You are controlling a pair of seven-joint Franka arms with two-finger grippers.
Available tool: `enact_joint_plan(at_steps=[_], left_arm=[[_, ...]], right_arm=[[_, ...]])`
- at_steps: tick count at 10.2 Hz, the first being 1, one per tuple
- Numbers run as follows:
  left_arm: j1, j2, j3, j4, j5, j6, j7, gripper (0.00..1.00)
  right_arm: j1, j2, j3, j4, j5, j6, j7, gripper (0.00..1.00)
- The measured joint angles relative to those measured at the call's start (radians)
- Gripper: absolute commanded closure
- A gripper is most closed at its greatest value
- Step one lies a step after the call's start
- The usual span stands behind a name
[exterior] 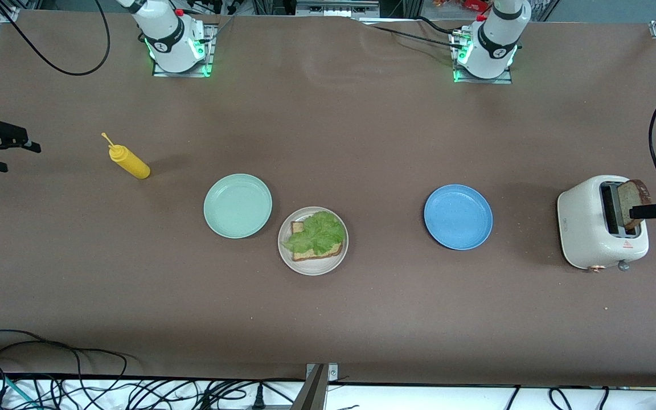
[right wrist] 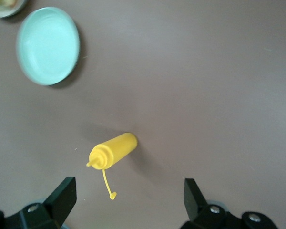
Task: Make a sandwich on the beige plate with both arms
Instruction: 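Lower the right gripper onto the mustard bottle and grasp it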
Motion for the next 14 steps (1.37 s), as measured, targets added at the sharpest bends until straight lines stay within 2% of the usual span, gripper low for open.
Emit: enact_joint_plan(at_steps=[2,5,7,9,11,14], left_arm=[[0.0,0.0,0.0,0.0,0.0,0.0,0.0,0.0],[0.0,0.0,0.0,0.0,0.0,0.0,0.0,0.0],[0.0,0.0,-0.001,-0.001,0.0,0.0,0.0,0.0],[0.0,0.0,-0.001,-0.001,0.0,0.0,0.0,0.0],[0.0,0.0,0.0,-0.001,0.0,0.0,0.0,0.0],[0.0,0.0,-0.001,-0.001,0.0,0.0,0.0,0.0]], right_arm=[[-0.001,0.001,-0.069,-0.101,0.097,0.0,-0.333,0.0],[-0.004,0.026,-0.137,-0.201,0.233,-0.009,-0.722,0.0],[-0.05,0.119,-0.15,-0.226,0.348,-0.046,-0.943,0.0],[-0.107,0.27,-0.151,-0.228,0.466,-0.079,-1.161,0.0],[-0.138,0.375,-0.151,-0.224,0.524,-0.107,-1.282,0.0],[-0.165,0.464,-0.15,-0.192,0.583,-0.185,-1.378,0.0]])
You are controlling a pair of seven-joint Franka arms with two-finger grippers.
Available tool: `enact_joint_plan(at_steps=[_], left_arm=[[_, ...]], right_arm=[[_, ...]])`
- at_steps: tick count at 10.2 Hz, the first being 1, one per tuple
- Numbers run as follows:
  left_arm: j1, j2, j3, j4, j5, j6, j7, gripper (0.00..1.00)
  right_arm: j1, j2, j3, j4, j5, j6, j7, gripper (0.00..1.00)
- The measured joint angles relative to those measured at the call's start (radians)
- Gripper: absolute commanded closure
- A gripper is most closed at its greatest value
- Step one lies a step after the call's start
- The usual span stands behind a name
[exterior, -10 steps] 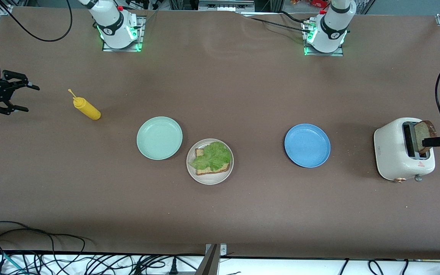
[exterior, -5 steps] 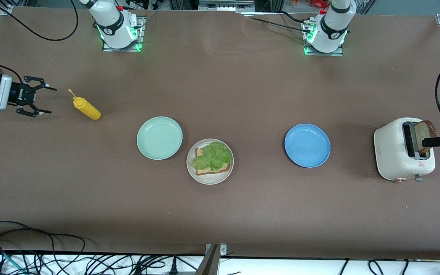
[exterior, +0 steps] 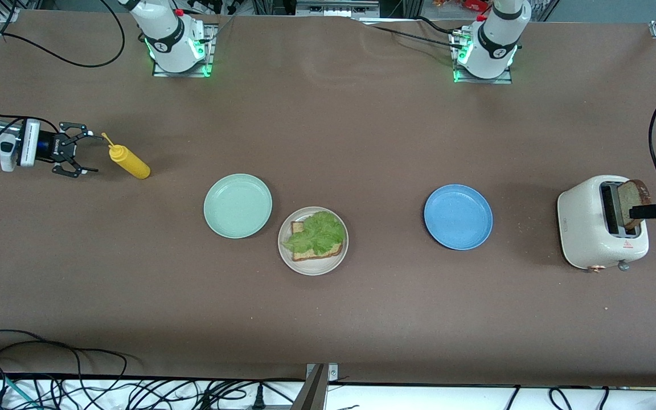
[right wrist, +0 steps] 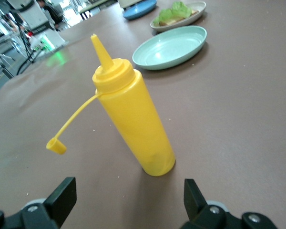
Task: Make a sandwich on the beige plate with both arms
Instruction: 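Lower the right gripper onto the mustard bottle and grasp it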
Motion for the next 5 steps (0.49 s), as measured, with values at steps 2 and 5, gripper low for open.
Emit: enact_joint_plan(at_steps=[2,5], left_arm=[[0.0,0.0,0.0,0.0,0.0,0.0,0.0,0.0],[0.0,0.0,0.0,-0.001,0.0,0.0,0.0,0.0]], right_arm=[[-0.002,0.044,0.021,0.009,0.043,-0.038,-0.041,0.0],[-0.001,0.078,0.087,0.016,0.08,-0.056,-0.061,0.0]])
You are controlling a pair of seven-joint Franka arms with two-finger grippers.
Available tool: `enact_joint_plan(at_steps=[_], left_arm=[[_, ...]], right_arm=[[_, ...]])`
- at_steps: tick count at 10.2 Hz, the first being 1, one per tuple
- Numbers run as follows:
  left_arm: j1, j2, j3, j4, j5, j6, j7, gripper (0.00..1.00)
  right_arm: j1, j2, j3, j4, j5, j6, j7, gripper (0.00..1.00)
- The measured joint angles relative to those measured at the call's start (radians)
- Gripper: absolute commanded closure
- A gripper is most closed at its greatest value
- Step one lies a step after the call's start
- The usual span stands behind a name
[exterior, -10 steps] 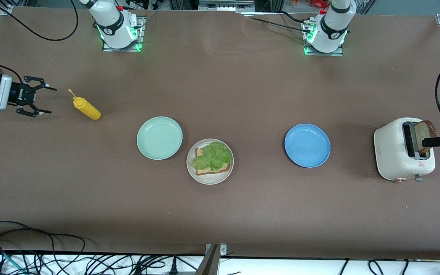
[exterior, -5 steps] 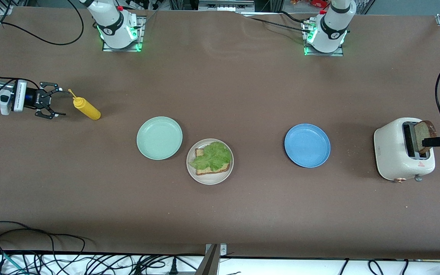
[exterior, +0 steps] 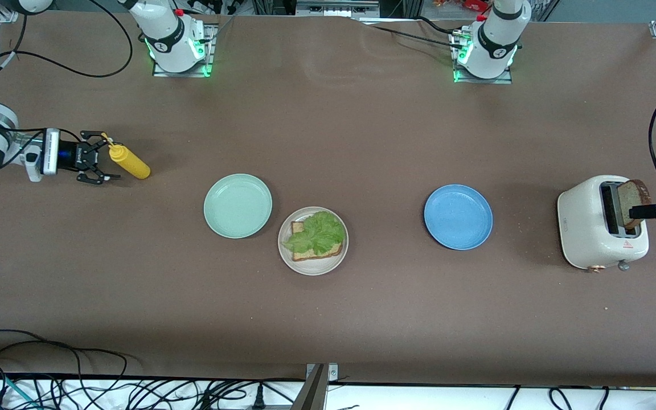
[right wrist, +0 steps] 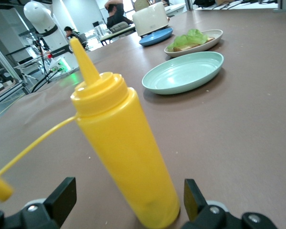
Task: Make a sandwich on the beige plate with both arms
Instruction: 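Lower the right gripper onto the mustard bottle and grasp it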
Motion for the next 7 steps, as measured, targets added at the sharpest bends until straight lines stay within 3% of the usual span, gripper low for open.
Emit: enact_joint_plan(at_steps=[1,2,5,6,7], left_arm=[[0.0,0.0,0.0,0.0,0.0,0.0,0.0,0.0],[0.0,0.0,0.0,0.0,0.0,0.0,0.0,0.0],[0.0,0.0,0.0,0.0,0.0,0.0,0.0,0.0],[0.0,0.0,0.0,0.0,0.0,0.0,0.0,0.0],[0.0,0.0,0.0,0.0,0.0,0.0,0.0,0.0]], right_arm=[[0.0,0.008,0.007,0.001,0.012,-0.007,-0.012,0.0],[0.0,0.016,0.014,0.001,0.025,-0.015,-0.021,0.13],[0.004,0.034,0.052,0.001,0.076,-0.019,-0.027,0.93],[0.011,0.035,0.056,0.002,0.093,-0.019,-0.028,1.0],[0.023,0.035,0.058,0.007,0.11,-0.016,-0.028,1.0]])
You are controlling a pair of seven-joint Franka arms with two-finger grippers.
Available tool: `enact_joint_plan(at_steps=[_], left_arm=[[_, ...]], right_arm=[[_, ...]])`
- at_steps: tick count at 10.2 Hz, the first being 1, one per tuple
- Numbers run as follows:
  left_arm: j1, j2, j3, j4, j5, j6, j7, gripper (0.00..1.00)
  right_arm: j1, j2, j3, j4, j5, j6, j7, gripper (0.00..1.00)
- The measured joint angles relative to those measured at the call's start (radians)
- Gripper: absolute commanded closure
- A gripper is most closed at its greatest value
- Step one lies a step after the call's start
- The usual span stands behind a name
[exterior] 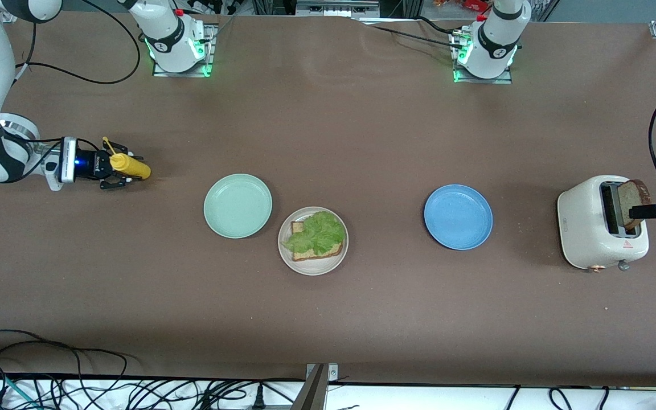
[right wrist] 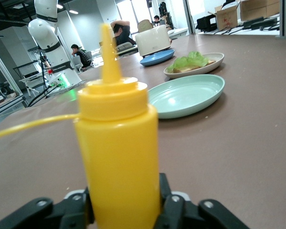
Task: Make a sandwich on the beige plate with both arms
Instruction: 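Lower the right gripper onto the mustard bottle and grasp it, then lift the mustard bottle and carry it over the beige plate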
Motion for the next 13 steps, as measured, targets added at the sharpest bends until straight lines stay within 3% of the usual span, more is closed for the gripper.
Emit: enact_joint_plan(at_steps=[6,9,13], left_arm=[[0.0,0.0,0.0,-0.001,0.0,0.0,0.0,0.0],[0.0,0.0,0.0,-0.002,0.0,0.0,0.0,0.0],[0.0,0.0,0.0,-0.002,0.0,0.0,0.0,0.0]], right_arm=[[0.201,-0.055,-0.005,0.209,-0.007,0.144,0.129,1.0],[0.33,-0.079,-0.006,0.387,-0.16,0.231,0.416,1.0],[0.528,-0.102,-0.005,0.528,-0.411,0.325,0.783,1.0]])
